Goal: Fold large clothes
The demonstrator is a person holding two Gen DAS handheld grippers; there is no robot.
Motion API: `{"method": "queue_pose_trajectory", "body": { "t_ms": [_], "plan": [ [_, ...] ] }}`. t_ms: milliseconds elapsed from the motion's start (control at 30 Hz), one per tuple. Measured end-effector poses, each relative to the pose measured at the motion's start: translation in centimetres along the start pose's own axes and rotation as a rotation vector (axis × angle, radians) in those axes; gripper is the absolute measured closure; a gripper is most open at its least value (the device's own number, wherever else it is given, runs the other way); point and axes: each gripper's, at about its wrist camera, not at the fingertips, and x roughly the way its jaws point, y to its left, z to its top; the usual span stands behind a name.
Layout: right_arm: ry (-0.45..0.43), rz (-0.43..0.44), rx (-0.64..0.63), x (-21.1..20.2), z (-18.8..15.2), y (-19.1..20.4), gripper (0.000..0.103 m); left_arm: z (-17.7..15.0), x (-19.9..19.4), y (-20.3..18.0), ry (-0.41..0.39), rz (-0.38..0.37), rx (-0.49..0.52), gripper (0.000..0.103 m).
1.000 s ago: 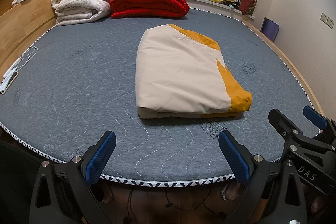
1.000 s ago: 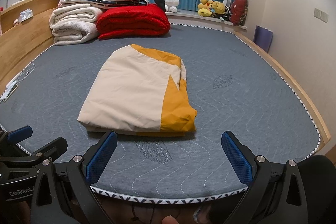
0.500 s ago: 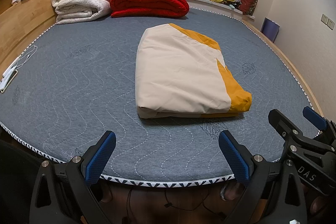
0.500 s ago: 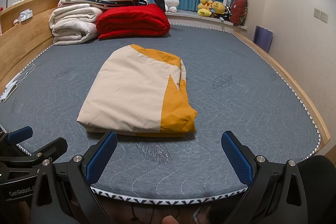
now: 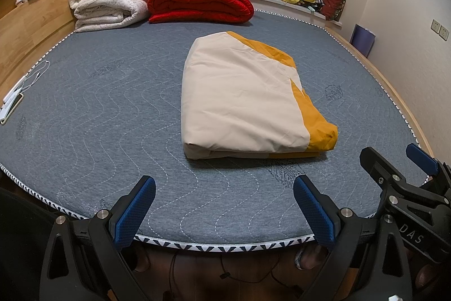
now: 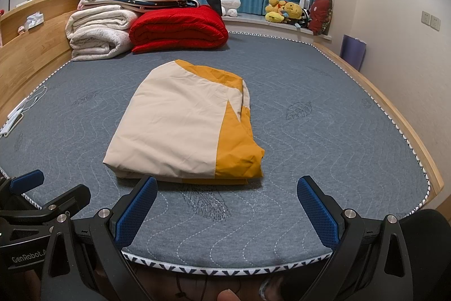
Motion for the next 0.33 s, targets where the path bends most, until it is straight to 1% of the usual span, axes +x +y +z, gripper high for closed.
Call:
{"method": "queue_pose_trajectory", "body": {
  "t_ms": [333],
  "plan": [
    [0.000,-0.001,0.000,0.00,-0.02,0.07,0.004,-0.01,-0.03,-0.04,0.000,0.001,-0.001,0.005]
  ]
}}
